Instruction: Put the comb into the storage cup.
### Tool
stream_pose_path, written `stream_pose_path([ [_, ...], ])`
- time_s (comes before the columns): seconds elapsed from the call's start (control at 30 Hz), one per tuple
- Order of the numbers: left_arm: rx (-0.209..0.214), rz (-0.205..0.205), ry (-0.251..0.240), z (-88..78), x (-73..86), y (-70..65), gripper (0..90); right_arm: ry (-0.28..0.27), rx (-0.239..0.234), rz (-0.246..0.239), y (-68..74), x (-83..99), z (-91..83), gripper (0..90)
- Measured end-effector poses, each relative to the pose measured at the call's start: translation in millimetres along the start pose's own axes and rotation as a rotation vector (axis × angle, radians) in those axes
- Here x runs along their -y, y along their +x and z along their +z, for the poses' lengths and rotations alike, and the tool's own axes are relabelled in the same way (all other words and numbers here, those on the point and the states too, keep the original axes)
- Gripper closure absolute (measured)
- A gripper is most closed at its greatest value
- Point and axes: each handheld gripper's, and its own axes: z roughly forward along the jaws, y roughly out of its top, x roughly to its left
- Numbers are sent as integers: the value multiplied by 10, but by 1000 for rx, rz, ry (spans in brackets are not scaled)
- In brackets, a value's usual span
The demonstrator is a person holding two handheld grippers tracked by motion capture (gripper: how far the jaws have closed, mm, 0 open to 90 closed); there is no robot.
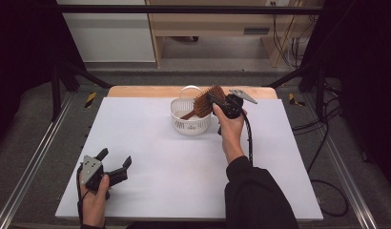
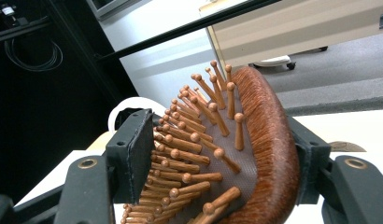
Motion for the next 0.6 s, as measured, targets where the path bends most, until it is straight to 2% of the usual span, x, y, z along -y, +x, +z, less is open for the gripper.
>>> stream_pose_path([
  [0.3,1,1,0,2,0,-3,60,1,5,-12,-4,2,-3,339],
  [0.6,1,1,0,1,-1,-5,60,6,9,2,-11,2,-6,332],
])
